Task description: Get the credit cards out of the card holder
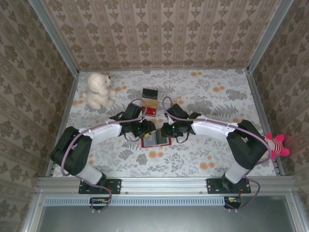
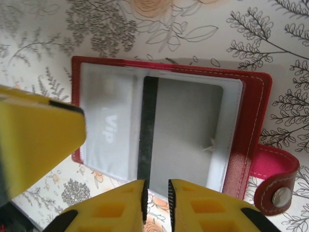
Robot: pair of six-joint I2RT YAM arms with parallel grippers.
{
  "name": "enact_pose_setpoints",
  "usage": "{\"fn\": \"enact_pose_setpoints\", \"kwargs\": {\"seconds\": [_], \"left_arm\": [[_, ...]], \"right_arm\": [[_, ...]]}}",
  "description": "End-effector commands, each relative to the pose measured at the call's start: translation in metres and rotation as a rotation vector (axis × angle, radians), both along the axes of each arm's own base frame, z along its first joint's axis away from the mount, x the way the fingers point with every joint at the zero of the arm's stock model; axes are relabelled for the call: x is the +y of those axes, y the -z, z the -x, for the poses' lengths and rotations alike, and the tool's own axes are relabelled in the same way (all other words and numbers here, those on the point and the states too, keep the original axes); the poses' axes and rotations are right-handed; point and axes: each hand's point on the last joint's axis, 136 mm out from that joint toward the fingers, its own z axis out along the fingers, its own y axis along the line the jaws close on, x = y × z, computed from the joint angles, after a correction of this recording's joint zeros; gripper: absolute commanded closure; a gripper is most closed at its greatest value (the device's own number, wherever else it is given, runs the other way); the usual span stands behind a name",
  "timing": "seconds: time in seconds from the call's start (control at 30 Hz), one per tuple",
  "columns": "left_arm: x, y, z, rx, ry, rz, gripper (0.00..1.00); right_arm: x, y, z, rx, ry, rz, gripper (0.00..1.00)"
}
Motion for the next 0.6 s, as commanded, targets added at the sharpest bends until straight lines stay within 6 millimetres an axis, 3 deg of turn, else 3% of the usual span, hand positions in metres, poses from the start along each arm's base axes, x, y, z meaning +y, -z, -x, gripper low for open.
{"fn": "enact_pose_setpoints", "kwargs": {"seconds": [0.0, 0.4, 0.57], "left_arm": [[-0.010, -0.004, -0.003, -0.016, 0.027, 0.012, 0.62], [-0.027, 0.013, -0.003, 0.027, 0.071, 0.005, 0.70], [-0.021, 0.026, -0.002, 0.044, 0.063, -0.045, 0.72]], "right_arm": [[-0.004, 0.007, -0.003, 0.034, 0.042, 0.045, 0.83], [-0.022, 0.032, -0.002, 0.072, 0.096, 0.131, 0.82], [-0.024, 0.040, 0.000, 0.095, 0.101, 0.134, 0.82]]}}
